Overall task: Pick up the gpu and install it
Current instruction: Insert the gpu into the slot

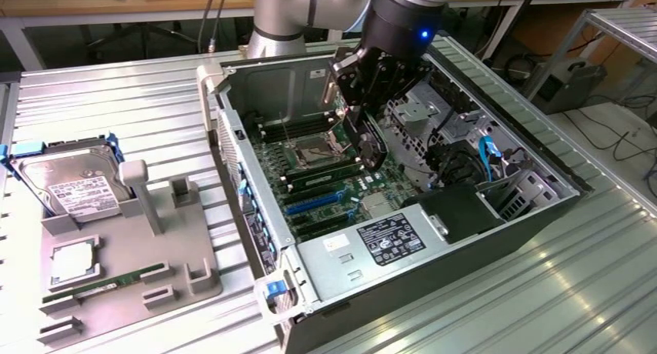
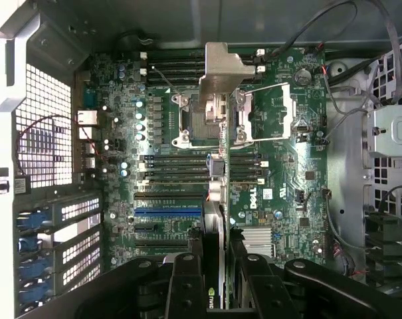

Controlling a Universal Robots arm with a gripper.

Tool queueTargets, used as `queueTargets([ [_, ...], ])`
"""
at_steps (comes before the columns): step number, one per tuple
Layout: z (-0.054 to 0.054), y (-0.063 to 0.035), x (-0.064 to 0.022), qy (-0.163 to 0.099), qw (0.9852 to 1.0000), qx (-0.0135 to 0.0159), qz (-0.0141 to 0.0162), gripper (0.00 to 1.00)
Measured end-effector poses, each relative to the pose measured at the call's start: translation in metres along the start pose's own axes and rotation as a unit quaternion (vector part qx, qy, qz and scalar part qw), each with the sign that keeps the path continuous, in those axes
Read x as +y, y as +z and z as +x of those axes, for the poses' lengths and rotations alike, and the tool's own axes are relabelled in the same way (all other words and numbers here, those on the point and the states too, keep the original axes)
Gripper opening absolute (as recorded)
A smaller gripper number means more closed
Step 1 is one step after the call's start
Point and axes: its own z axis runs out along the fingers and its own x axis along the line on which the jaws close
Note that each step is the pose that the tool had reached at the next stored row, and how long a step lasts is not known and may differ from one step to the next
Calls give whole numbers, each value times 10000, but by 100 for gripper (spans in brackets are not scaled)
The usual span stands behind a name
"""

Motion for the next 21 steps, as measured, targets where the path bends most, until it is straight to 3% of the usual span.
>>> queueTargets([
  [2,0,0,0,-211,9998,17,7,26],
  [6,0,1,0,-753,9971,59,19,26],
  [12,0,2,0,-1331,9910,104,23,26],
  [15,0,3,0,-1604,9870,125,27,26],
  [17,0,2,0,-1730,9848,125,17,26],
  [21,0,5,0,-2005,9797,91,-28,26],
])
